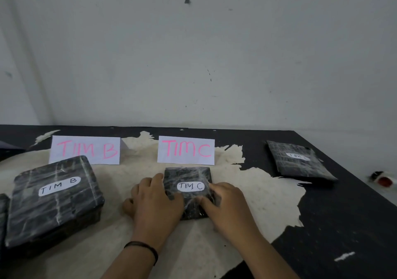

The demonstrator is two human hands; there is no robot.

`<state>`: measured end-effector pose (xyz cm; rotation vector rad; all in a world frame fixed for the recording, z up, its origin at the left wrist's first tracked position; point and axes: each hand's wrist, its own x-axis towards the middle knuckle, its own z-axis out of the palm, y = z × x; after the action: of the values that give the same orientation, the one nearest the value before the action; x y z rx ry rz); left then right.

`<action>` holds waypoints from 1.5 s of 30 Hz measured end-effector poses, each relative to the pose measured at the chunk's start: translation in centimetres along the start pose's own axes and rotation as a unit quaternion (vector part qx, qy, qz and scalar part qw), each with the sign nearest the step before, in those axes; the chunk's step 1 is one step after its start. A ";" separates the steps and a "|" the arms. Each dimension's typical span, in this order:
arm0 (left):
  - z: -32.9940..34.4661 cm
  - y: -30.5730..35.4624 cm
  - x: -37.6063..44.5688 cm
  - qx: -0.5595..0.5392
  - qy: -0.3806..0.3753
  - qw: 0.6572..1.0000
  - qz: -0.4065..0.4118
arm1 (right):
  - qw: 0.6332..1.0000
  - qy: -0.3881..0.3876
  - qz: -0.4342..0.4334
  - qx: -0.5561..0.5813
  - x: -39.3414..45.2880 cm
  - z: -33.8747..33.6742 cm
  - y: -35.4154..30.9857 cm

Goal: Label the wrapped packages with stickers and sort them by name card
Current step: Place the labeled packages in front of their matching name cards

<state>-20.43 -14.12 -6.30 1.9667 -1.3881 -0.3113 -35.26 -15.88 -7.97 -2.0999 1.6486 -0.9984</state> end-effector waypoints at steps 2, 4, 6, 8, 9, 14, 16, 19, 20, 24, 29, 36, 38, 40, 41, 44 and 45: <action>0.3 0.1 -0.2 -0.012 0.025 0.999 0.031 | 1.000 0.012 0.011 0.017 -0.2 -0.3 -0.2; 0.7 0.6 -0.6 -0.016 0.034 0.997 0.066 | 0.999 0.022 0.030 0.026 -0.2 -0.8 -0.2; 1.1 1.2 -1.2 -0.023 0.038 0.994 0.096 | 0.998 0.040 0.042 0.021 -0.2 -1.5 0.0; 1.5 1.7 -1.6 -0.048 0.048 0.989 0.130 | 0.996 0.067 0.061 0.016 -0.1 -2.3 0.4; 1.6 2.1 -1.7 -0.059 0.050 0.985 0.153 | 0.994 0.080 0.073 0.012 0.0 -2.9 0.7; 2.5 5.1 -2.4 -0.115 -0.003 0.964 0.238 | 0.983 0.050 0.143 -0.102 1.1 -7.3 2.4; 3.4 6.2 -2.5 -0.123 -0.026 0.955 0.268 | 0.975 0.045 0.167 -0.137 1.6 -9.4 3.7; 5.2 8.4 -2.6 -0.141 -0.055 0.943 0.298 | 0.959 0.117 0.173 -0.193 1.6 -12.0 7.3; 5.7 8.9 -2.5 -0.145 -0.068 0.941 0.297 | 0.953 0.151 0.174 -0.198 1.2 -12.4 8.3; 8.9 11.9 -1.9 -0.159 -0.118 0.941 0.276 | 0.942 0.216 0.254 -0.017 0.2 -13.7 11.6; 12.5 14.7 -1.0 -0.179 -0.167 0.939 0.242 | 0.928 0.225 0.294 0.039 0.9 -13.2 13.0; 16.4 17.7 0.8 -0.076 -0.163 0.928 0.327 | 0.925 0.222 0.308 0.006 1.3 -12.4 13.1; 17.2 18.4 1.1 -0.050 -0.189 0.921 0.336 | 0.918 0.247 0.309 0.018 1.2 -12.5 13.2; 17.7 18.9 1.2 -0.014 -0.225 0.913 0.339 | 0.908 0.274 0.316 0.017 1.3 -12.6 13.4; 17.9 19.0 1.2 -0.002 -0.237 0.912 0.334 | 0.903 0.283 0.323 0.011 1.4 -12.7 13.5; 18.4 18.8 1.4 -0.001 -0.235 0.917 0.323 | 0.892 0.297 0.340 -0.005 1.5 -12.9 13.4; 18.5 18.7 1.4 -0.007 -0.226 0.917 0.328 | 0.890 0.304 0.340 -0.006 1.5 -12.9 13.4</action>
<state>-43.82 -26.20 -7.16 1.3404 -2.2345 -0.4664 -53.58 -18.94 -6.40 -1.0527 2.4201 -1.4360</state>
